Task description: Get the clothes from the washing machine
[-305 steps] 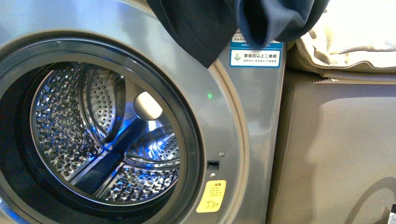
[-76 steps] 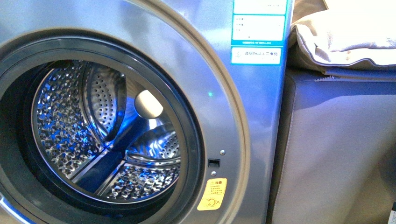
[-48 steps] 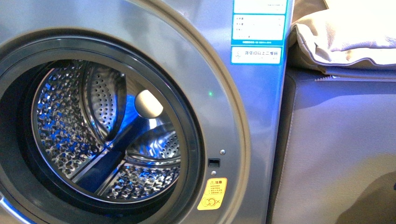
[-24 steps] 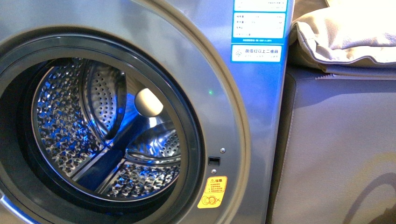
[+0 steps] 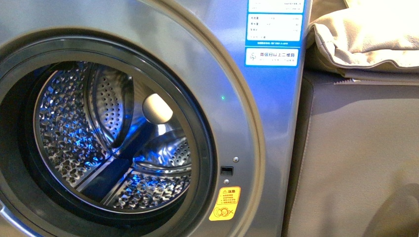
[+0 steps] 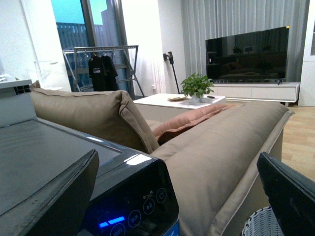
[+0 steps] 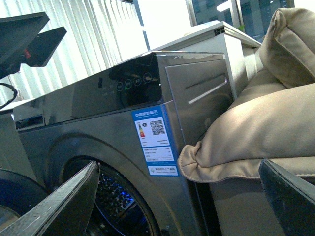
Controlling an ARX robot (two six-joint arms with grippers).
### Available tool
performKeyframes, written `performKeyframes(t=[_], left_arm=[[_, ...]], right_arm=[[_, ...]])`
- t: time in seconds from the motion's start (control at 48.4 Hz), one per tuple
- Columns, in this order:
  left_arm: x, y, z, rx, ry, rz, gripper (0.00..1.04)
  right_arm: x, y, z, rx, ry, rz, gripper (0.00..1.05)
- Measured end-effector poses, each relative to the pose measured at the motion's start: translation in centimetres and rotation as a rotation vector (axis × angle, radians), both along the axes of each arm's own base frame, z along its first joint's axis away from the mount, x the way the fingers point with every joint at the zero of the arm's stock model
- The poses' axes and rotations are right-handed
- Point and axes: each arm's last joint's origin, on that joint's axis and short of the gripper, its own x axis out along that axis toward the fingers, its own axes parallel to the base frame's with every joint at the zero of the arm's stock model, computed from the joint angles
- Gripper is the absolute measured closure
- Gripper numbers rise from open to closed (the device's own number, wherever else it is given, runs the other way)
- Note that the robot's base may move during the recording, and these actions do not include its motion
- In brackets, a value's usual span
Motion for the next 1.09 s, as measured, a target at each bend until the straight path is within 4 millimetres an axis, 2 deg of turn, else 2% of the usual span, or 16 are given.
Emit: performKeyframes(t=[0.227,0.413,0.516,0.599,0.681,0.702,0.908,0.97,1.011,1.094], left_arm=[[0.0,0.0,0.0,0.0,0.0,0.0,0.07],[0.0,0.0,0.0,0.0,0.0,0.0,0.07],[0.0,0.0,0.0,0.0,0.0,0.0,0.07],[0.0,0.0,0.0,0.0,0.0,0.0,0.07],[0.0,0.0,0.0,0.0,0.0,0.0,0.07],[0.0,0.0,0.0,0.0,0.0,0.0,0.07],[-0.1,-0.1,0.1,-0.01,0.028,0.017,0.07],[-0.3,0.1,0.3,-0.055,0.198,0.202,0.07],[-0.1,0.5,0.1,-0.082,0.237,0.35,0.07],[-0.1,1.5,0.3,-0.112,0.217,0.493,0.07]], right_arm=[[-0.6,1.9,-0.9,-0.026,-0.078,-0.034,0.08],[-0.5,2.8,-3.7,-0.059,-0.119,-0.152,0.08],[-0.5,2.5,-5.1,-0.152,0.121,-0.41,0.24],[-0.5,2.3,-7.5,-0.242,0.27,-0.478,0.38],[-0.4,2.3,-9.1,-0.286,0.298,-0.478,0.53],[-0.4,2.3,-9.2,-0.288,0.298,-0.479,0.54],[-0.6,2.3,-11.2,-0.305,0.28,-0.483,0.9],[-0.5,2.3,-12.1,-0.312,0.286,-0.481,1.03],[-0.5,2.3,-12.5,-0.314,0.287,-0.482,1.02],[-0.5,2.3,-13.1,-0.314,0.285,-0.482,1.02]])
